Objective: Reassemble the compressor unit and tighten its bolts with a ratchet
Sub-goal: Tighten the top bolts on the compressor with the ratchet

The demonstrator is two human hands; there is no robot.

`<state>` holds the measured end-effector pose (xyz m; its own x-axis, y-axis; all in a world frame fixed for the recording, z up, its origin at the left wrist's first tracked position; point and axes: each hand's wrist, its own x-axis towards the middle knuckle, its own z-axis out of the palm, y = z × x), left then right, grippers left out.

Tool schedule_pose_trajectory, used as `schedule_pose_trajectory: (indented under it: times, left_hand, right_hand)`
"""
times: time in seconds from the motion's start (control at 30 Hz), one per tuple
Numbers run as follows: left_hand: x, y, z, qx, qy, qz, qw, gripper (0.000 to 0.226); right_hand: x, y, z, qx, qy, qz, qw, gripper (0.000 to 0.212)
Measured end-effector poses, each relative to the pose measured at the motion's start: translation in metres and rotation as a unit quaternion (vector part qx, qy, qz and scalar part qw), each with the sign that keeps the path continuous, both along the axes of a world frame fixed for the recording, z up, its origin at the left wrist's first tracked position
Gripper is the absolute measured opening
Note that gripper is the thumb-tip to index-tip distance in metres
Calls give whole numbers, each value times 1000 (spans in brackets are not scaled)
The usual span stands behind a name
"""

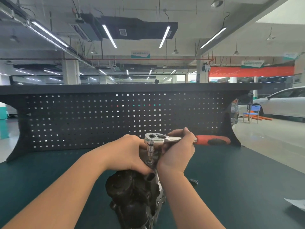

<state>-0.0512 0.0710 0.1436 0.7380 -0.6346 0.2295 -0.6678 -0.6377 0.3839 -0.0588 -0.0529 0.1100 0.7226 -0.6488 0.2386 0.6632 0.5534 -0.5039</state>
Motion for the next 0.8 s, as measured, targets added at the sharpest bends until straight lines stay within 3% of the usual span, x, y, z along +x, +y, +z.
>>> schedule_pose_trajectory:
  times: [0.27, 0.4, 0.6, 0.67, 0.7, 0.8]
  left_hand:
    - [-23, 18, -21, -72, 39, 41, 996, 38]
    - [-32, 11, -19, -50, 29, 35, 998, 54]
    - [-29, 2, -21, -42, 26, 33, 998, 34]
    - [-31, 4, -20, -60, 14, 37, 997, 8]
    - [-31, 5, -20, -71, 3, 38, 997, 10]
    - [-36, 4, -18, -62, -9, 45, 997, 48]
  right_hand:
    - [-36, 21, -5, -141, -29, -51, 988, 50]
    - [-52, 9, -11, -185, -36, -87, 978, 50]
    - [-68, 21, -16, -213, -84, -164, 960, 41]
    - [-71, 28, -23, -271, -99, -199, 937, 34]
    - [-73, 32, -26, -317, -106, -238, 912, 31]
    - [-72, 40, -34, -362, -139, -316, 866, 33]
